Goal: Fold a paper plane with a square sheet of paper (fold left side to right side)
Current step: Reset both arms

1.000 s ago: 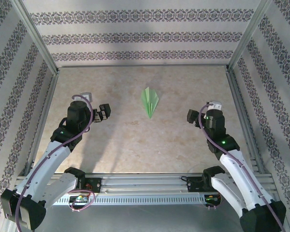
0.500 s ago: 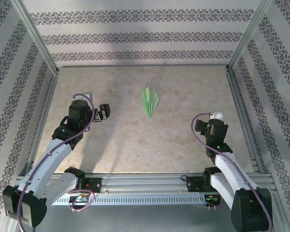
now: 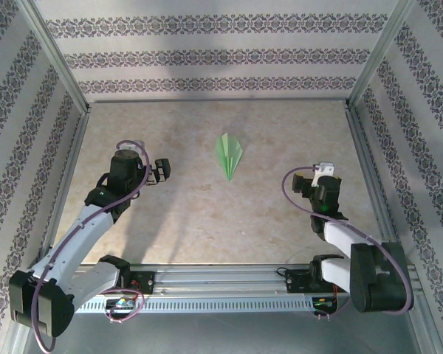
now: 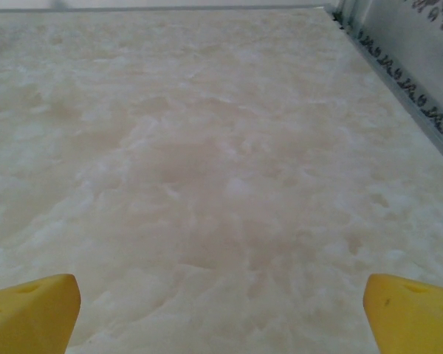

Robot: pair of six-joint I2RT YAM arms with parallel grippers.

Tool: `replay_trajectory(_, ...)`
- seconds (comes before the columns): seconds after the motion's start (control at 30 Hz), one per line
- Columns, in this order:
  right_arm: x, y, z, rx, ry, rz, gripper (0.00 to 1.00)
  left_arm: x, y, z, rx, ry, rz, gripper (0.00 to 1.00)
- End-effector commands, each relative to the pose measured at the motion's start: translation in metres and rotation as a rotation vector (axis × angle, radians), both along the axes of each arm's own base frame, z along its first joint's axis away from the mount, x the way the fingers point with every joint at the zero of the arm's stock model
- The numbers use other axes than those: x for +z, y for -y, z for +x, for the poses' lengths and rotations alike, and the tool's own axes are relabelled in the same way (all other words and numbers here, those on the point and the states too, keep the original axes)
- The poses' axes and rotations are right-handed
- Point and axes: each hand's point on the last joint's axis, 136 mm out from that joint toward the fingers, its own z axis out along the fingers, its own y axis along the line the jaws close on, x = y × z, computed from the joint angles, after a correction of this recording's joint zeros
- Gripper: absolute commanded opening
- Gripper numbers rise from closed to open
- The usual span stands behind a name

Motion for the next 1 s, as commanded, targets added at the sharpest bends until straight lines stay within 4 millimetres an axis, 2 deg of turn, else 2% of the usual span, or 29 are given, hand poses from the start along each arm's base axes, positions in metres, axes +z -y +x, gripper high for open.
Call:
replay_trajectory(0.0, 0.035, -0.006, 0.024, 0.053, 0.140, -0.001, 0.98, 0.025, -0.003, 0.012, 0.007, 0.074, 0.000, 1.00)
replay_trajectory(0.23, 0.036, -0.002, 0.036, 0.079, 0.144, 0.060, 0.98, 0.027, -0.005, 0.016, 0.012, 0.071, 0.014, 1.00)
replay_trajectory(0.47, 0.040, -0.011, 0.039, 0.147, 0.194, 0.126, 0.98, 0.025, -0.007, 0.017, 0.024, 0.072, 0.014, 1.00)
replay_trajectory(0.77, 0.017, -0.027, 0.051, 0.233, 0.214, 0.130, 0.98, 0.027, -0.014, 0.011, 0.032, 0.067, 0.034, 1.00)
replay_trajectory(0.93, 0.006, -0.027, 0.056, 0.206, 0.134, 0.106, 0.98, 0.026, -0.022, 0.005, 0.055, 0.056, 0.065, 1.00)
replay_trajectory(0.97, 0.015, -0.027, 0.064, 0.199, 0.153, 0.094, 0.98, 0.027, -0.023, 0.004, 0.055, 0.059, 0.069, 1.00)
